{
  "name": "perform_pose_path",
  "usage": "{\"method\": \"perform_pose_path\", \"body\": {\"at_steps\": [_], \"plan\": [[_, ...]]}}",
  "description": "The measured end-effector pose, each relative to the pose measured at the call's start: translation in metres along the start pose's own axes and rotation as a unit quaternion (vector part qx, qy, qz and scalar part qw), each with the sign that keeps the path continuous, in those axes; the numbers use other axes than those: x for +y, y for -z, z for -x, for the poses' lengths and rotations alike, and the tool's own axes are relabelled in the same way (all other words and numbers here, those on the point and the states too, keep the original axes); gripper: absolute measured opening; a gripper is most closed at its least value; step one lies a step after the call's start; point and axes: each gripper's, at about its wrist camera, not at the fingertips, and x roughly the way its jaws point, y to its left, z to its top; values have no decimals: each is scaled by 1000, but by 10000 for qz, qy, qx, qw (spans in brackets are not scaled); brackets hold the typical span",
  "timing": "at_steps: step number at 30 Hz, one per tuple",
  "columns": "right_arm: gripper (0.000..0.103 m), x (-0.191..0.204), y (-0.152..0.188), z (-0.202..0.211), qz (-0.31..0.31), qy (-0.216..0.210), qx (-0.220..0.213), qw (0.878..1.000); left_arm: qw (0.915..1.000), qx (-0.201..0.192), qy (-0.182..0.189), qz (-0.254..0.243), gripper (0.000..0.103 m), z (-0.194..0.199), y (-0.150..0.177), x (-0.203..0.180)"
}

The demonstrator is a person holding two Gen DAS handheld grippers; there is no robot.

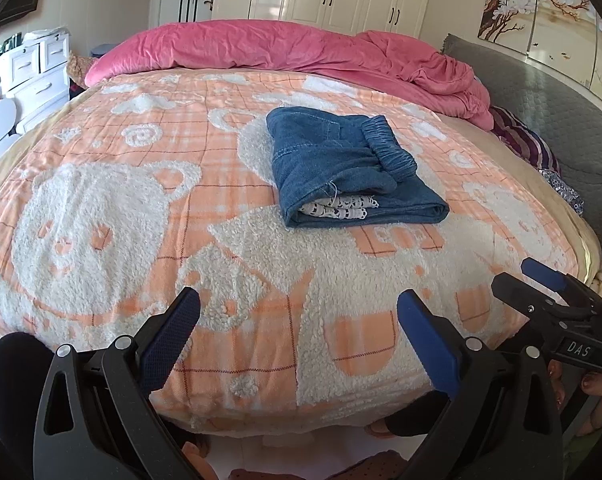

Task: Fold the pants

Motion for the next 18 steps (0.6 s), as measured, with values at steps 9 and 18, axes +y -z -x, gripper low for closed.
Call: {"method": "perform_pose_path", "body": {"at_steps": [9, 18], "plan": [[94, 2, 0, 1, 4, 47, -11, 10000, 10000, -14, -15, 19, 99, 2, -1, 0], [94, 2, 2, 0, -18, 68, 21, 10000, 10000, 10, -74, 63, 98, 1, -1, 2]]}}
